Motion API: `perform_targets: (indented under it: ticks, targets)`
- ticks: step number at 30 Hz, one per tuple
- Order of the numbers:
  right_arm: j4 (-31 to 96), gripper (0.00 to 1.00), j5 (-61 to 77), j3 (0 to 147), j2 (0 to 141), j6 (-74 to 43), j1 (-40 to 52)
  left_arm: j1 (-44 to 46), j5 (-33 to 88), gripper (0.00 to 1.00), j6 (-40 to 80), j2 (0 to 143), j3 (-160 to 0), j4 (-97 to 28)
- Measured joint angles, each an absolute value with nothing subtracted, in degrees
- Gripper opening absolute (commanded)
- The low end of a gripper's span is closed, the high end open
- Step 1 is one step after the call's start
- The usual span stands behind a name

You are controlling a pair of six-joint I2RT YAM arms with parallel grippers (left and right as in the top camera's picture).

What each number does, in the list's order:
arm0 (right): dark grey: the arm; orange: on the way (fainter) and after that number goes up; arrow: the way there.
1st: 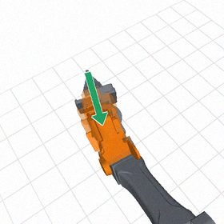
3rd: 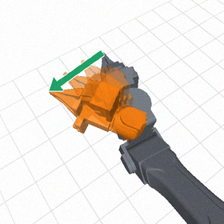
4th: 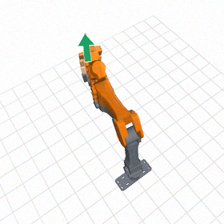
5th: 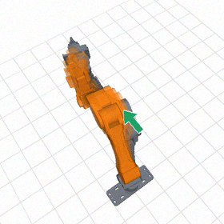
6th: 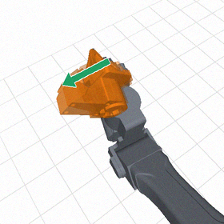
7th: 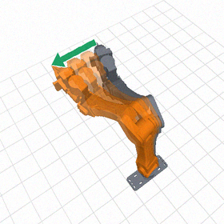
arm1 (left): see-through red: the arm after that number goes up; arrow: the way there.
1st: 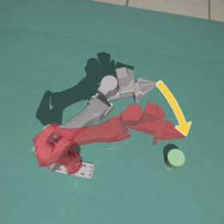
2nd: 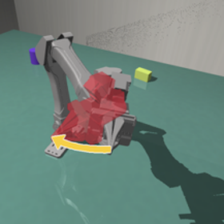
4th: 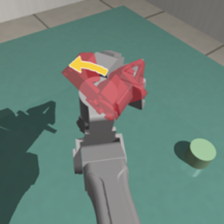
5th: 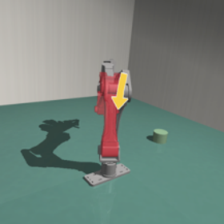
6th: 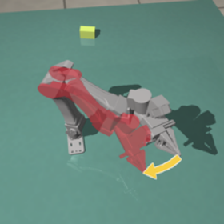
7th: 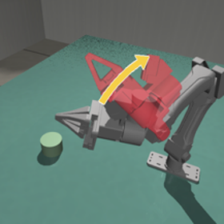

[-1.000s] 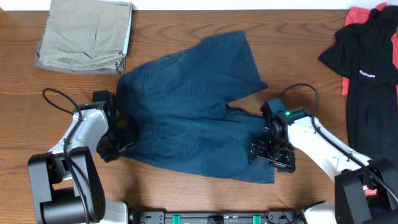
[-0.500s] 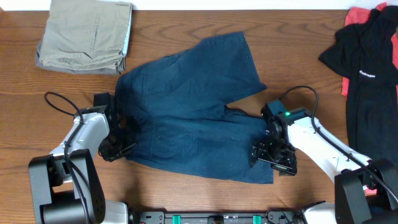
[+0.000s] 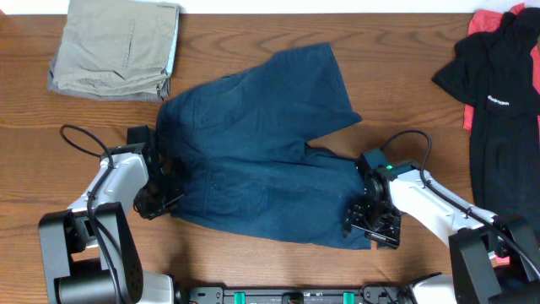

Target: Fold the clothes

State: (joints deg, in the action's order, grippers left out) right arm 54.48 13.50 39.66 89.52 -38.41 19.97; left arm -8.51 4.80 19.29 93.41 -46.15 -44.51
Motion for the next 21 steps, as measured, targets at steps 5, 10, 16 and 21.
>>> perform_targets:
  ticks: [5,10,16,21]
  targets:
    - [52.6,0.71,13.3,39.2,89.3,-40.3,20.0,-8.5,4.8,0.06,19.3,93.4,-46.2,-44.5]
    - [51.5,0.42,12.8,38.1,88.1,-43.6,19.9,-8.5,4.8,0.06,19.3,93.4,-46.2,-44.5]
    - [50.2,0.01,15.0,37.6,87.8,-45.2,19.9,-8.5,4.7,0.06,19.3,93.4,-46.2,-45.3]
    - [51.1,0.01,15.4,37.8,87.9,-45.8,19.9,-8.6,4.7,0.06,19.3,93.5,-46.1,-51.2]
